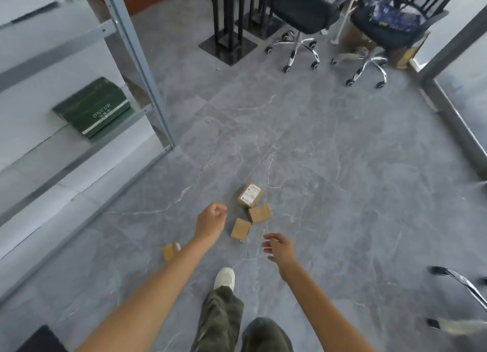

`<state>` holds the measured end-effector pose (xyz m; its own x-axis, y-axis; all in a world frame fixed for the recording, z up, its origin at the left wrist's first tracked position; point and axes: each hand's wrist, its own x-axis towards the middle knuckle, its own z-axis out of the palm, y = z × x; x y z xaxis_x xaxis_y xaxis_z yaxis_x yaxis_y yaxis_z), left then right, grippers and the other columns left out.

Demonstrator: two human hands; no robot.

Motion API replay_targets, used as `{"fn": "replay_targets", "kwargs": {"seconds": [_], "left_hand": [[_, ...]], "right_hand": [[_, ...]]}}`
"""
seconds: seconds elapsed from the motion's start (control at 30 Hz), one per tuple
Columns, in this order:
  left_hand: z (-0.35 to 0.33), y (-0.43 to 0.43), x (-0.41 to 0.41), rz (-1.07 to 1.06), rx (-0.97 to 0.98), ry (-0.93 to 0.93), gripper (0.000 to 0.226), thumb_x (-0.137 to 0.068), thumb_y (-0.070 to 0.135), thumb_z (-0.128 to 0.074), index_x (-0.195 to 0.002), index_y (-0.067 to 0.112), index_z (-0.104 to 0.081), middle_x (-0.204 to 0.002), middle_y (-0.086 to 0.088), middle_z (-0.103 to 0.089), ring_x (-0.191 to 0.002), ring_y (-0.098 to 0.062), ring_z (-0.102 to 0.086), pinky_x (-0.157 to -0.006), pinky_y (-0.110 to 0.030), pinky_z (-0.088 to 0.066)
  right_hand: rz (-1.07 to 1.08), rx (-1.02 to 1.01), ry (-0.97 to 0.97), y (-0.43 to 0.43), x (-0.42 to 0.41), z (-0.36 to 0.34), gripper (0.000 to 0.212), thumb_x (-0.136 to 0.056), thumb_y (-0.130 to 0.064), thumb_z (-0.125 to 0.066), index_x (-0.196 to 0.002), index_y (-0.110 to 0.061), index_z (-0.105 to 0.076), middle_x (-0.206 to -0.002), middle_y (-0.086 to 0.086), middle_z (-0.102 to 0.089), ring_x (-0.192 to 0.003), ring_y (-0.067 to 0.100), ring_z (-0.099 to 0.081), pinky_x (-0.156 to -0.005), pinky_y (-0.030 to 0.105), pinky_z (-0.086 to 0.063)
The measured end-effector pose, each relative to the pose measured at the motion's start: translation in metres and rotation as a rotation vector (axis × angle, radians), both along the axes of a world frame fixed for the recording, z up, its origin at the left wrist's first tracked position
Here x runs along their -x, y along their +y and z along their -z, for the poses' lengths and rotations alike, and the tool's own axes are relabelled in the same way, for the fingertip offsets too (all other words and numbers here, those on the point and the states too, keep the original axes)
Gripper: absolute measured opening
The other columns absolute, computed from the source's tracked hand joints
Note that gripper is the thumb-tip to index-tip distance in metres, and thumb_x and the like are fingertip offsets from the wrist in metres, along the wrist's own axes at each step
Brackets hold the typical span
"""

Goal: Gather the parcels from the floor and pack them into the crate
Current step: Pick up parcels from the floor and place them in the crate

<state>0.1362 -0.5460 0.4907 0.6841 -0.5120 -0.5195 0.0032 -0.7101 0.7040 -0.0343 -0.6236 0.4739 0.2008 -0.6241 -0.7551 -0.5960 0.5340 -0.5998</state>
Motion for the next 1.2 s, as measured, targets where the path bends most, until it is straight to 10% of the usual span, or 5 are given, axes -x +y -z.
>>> {"fn": "replay_targets", "kwargs": {"seconds": [0.47, 0.63, 0.9, 1.07, 1.2], "left_hand": [[0.525, -0.083, -0.031, 0.129, -0.169, 0.222, 0.052, -0.092, -0.005, -0.039, -0.143, 0.001, -0.034, -0.144, -0.02, -0.041, -0.133, -0.03, -0.041, -0.107, -0.034, -0.033], [0.621, -0.091, -0.01, 0.315, -0.289, 0.277, 0.066, -0.09, 0.004, -0.043, -0.15, 0.009, -0.016, -0.152, -0.014, -0.029, -0.136, -0.028, -0.034, -0.109, -0.034, -0.033], [0.524, -0.083, -0.005, 0.242, -0.236, 0.222, 0.066, -0.083, 0.016, -0.061, -0.141, 0.008, -0.032, -0.132, -0.013, -0.048, -0.115, -0.026, -0.053, -0.094, -0.039, -0.047], [0.331, -0.091, -0.016, 0.075, -0.132, 0.121, 0.095, -0.064, 0.053, -0.077, -0.139, 0.014, -0.035, -0.128, -0.006, -0.047, -0.117, -0.02, -0.051, -0.095, -0.037, -0.048], [0.151, -0.098, -0.041, -0.073, 0.067, 0.043, 0.091, -0.054, 0.055, -0.083, -0.129, 0.017, -0.047, -0.12, -0.004, -0.056, -0.112, -0.018, -0.056, -0.091, -0.039, -0.051]], "right_hand": [[-0.152, -0.136, 0.163, -0.082, -0.067, 0.513, 0.048, -0.094, -0.001, -0.036, -0.142, -0.003, -0.037, -0.141, 0.013, -0.044, -0.131, 0.025, -0.041, -0.109, 0.033, -0.032], [-0.173, -0.115, 0.088, -0.078, -0.075, 0.593, 0.047, -0.088, 0.007, -0.032, -0.13, -0.005, -0.048, -0.123, 0.008, -0.056, -0.101, 0.017, -0.051, -0.08, 0.023, -0.043], [-0.175, -0.011, 0.005, -0.065, -0.066, 0.48, 0.063, -0.084, 0.017, -0.025, -0.138, -0.008, -0.045, -0.135, -0.001, -0.05, -0.126, 0.014, -0.045, -0.105, 0.024, -0.036], [-0.237, 0.168, -0.061, -0.065, -0.077, 0.296, 0.074, -0.08, 0.024, -0.028, -0.139, -0.017, -0.045, -0.128, 0.007, -0.046, -0.118, 0.014, -0.043, -0.089, -0.001, -0.029], [-0.287, 0.404, -0.209, -0.066, -0.106, 0.122, 0.079, -0.077, 0.028, -0.031, -0.138, -0.021, -0.04, -0.137, 0.008, -0.039, -0.129, 0.017, -0.036, -0.107, 0.016, -0.028]]}}
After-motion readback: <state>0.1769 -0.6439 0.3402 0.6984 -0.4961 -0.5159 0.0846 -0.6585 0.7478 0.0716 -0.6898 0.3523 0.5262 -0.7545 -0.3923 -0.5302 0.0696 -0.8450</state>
